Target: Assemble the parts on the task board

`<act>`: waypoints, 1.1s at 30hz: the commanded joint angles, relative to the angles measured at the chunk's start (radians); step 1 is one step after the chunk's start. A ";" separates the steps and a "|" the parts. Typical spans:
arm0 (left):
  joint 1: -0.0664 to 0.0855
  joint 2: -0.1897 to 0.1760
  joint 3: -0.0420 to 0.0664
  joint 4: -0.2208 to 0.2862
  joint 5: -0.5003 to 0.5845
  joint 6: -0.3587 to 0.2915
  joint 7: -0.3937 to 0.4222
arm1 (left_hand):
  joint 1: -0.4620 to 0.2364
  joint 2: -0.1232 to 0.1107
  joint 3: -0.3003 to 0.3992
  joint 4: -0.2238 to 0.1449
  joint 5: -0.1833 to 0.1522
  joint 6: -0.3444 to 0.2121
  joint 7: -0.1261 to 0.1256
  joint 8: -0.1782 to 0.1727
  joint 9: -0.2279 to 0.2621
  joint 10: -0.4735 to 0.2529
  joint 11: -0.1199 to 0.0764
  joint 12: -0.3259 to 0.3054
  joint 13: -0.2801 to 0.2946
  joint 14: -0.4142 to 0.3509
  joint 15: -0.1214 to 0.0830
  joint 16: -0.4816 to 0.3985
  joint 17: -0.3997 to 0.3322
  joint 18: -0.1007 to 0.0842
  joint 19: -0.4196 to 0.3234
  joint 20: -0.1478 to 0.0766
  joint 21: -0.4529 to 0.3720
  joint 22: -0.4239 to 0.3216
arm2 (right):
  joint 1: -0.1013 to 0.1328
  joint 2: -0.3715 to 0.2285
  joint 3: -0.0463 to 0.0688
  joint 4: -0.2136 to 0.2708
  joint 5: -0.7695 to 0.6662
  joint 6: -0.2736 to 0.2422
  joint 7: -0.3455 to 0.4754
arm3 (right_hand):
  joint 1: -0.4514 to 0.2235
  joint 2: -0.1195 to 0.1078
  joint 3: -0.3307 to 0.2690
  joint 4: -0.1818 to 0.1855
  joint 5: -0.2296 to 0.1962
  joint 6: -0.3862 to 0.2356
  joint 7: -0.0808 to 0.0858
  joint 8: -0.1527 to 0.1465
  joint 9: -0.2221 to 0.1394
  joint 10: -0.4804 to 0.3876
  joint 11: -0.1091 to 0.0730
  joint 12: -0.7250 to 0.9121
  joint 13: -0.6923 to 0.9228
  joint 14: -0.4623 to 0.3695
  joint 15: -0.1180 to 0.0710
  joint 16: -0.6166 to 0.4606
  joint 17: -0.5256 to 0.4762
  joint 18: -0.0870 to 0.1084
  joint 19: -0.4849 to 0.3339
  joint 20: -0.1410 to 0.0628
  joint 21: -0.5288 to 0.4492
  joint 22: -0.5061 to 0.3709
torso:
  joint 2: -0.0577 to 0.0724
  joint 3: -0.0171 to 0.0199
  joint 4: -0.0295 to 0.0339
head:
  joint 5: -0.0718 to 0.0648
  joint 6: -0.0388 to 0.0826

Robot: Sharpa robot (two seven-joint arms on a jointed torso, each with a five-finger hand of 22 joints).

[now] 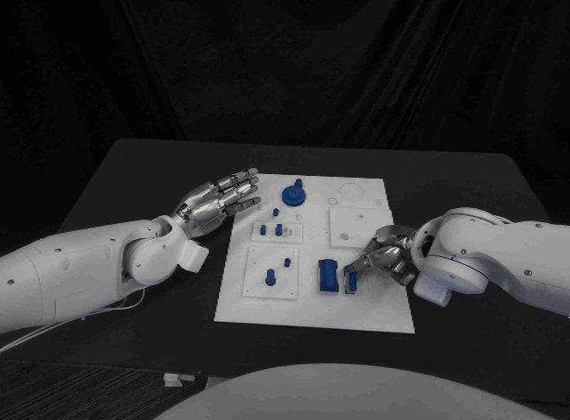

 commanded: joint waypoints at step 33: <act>-0.001 0.000 0.001 0.002 0.001 0.014 0.013 | 0.001 0.001 0.006 0.001 0.006 -0.001 0.001 0.004 0.001 0.000 0.004 0.007 0.001 0.000 0.005 0.007 0.001 -0.018 -0.002 0.005 0.005 0.000 | 0.014 -0.076 0.000 0.059 -0.047 -0.063 0.056 | -0.213 0.003 -0.200 0.255 -0.265 0.014 -0.010 0.051 0.006 0.103 -0.010 0.003 0.263 0.104 -0.012 0.003 0.263 -0.005 0.041 0.001 0.003 0.187 | 0.000 0.0003 0.0000 | 0.007 0.000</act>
